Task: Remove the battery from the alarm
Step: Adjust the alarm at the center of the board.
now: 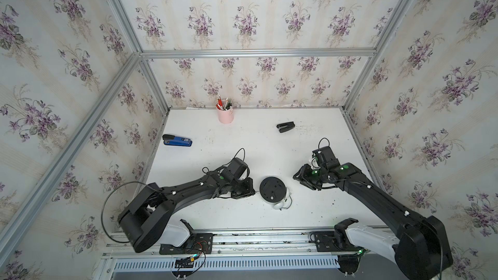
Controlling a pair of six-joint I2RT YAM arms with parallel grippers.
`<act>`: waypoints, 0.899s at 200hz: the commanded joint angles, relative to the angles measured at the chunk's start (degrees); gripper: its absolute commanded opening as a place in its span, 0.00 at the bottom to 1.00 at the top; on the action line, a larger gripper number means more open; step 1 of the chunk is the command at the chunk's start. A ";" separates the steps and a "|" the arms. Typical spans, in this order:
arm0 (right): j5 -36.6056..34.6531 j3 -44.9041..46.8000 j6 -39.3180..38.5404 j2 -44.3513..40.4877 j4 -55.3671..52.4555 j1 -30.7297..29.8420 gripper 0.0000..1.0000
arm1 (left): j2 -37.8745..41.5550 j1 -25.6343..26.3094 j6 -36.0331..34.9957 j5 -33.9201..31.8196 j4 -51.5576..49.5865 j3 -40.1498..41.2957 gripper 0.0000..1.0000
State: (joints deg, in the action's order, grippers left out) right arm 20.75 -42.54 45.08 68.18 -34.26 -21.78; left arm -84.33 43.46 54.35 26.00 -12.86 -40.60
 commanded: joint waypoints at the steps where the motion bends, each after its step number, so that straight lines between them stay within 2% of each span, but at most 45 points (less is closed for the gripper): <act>1: 2.02 -3.41 -8.76 6.86 -1.16 1.04 0.40 | -5.39 1.09 0.91 0.61 -6.61 -3.91 0.02; 39: 3.80 -7.33 -11.64 15.47 1.71 1.33 0.35 | -11.55 3.10 1.72 -2.05 -11.92 -10.18 0.01; 56: 4.10 -6.62 -12.03 16.81 2.94 1.45 0.34 | -14.79 2.77 2.55 -3.56 -10.92 -13.52 0.01; 92: 4.35 -3.48 -13.35 16.11 3.00 3.72 0.33 | -24.47 1.13 -0.95 -6.69 -17.08 -28.23 0.01; 119: 5.28 -0.31 -12.70 14.23 3.86 4.03 0.33 | -31.67 -0.86 -5.37 -5.78 -19.50 -39.62 0.02; 149: 4.24 3.78 -10.64 10.56 3.86 4.78 0.33 | -40.47 -0.99 -7.07 2.00 -17.84 -53.44 0.04; 180: 3.77 8.44 -6.51 4.61 3.62 5.56 0.35 | -48.92 -0.15 -6.37 6.55 -16.42 -65.09 0.06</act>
State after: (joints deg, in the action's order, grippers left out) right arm 24.97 -36.49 34.83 75.79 -30.48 -16.60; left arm -128.79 42.96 48.86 27.29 -29.87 -99.77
